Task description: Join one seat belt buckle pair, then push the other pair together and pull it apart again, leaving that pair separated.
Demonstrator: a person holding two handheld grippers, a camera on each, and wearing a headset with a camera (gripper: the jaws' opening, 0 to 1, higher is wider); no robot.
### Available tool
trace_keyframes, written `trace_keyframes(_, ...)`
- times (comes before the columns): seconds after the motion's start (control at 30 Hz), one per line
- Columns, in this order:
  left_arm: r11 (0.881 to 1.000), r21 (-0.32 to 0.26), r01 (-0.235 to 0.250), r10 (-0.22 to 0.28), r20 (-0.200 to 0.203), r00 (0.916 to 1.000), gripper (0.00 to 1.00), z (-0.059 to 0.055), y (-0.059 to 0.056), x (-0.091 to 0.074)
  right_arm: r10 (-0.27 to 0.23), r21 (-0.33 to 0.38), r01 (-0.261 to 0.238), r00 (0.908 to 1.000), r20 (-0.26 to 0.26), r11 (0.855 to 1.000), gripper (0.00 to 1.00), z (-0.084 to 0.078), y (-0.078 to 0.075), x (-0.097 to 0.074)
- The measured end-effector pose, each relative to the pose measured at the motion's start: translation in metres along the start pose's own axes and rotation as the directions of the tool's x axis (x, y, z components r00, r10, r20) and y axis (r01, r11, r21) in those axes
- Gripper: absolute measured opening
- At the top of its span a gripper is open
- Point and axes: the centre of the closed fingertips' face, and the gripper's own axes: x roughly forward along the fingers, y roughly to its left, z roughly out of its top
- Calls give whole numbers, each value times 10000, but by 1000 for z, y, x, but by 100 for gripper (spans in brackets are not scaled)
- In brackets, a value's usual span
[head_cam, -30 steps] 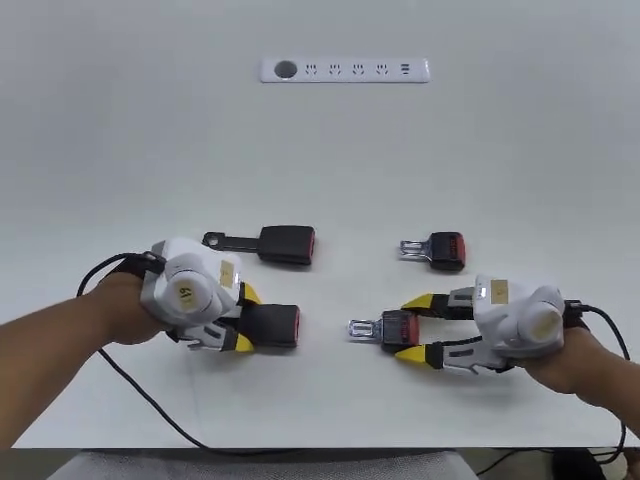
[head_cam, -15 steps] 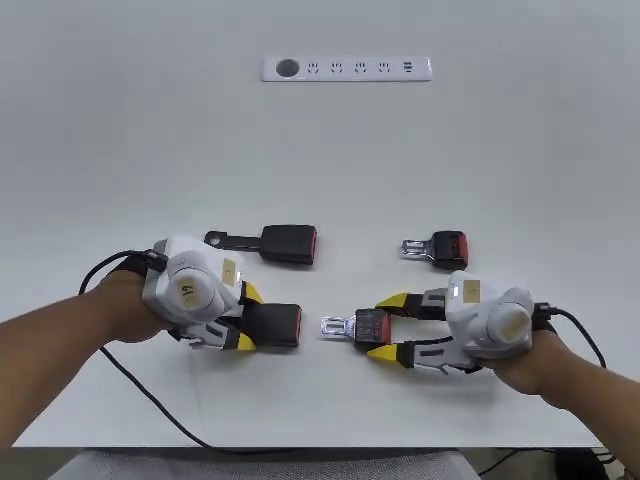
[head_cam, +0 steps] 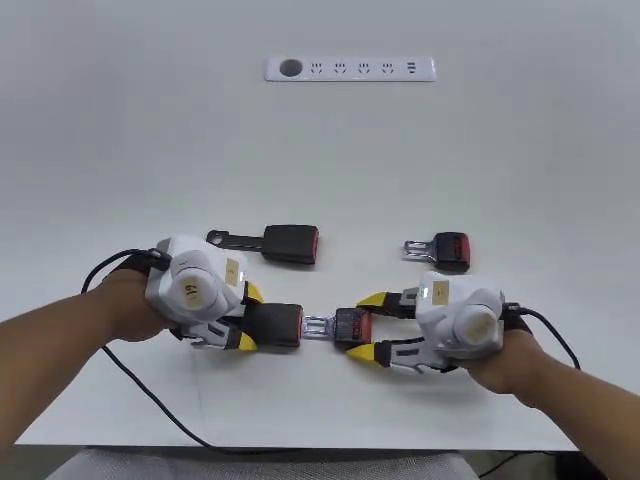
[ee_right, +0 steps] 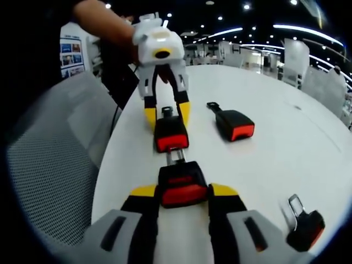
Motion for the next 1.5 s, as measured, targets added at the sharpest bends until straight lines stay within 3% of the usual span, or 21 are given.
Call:
trace_keyframes(0.37, 9997, 247, 18, -16, -95, 10000, 32, 0, 0, 1, 163, -280, -167, 9998, -147, 9995, 35, 9, 5, 13)
trace_keyframes(0.6, 9998, 154, -114, 115, -53, 9999, 32, 0, 1, 1, 147, -136, -150, 9996, -236, 9998, 35, 10, 4, 13)
trace_keyframes(0.73, 9991, 421, -58, 67, -204, 9998, 32, 0, 0, 2, 126, -121, -131, 9992, -367, 9998, 35, 12, 5, 16)
trace_keyframes(1.0, 9988, 491, -44, 56, -229, 9997, 32, 0, 1, 1, 99, -48, -102, 9988, -480, 9999, 34, 20, 8, 30)
trace_keyframes(1.5, 9987, 507, -16, 27, -214, 9998, 32, -2, 1, 2, -18, -34, 16, 9972, -744, 10000, 34, 20, 8, 28)
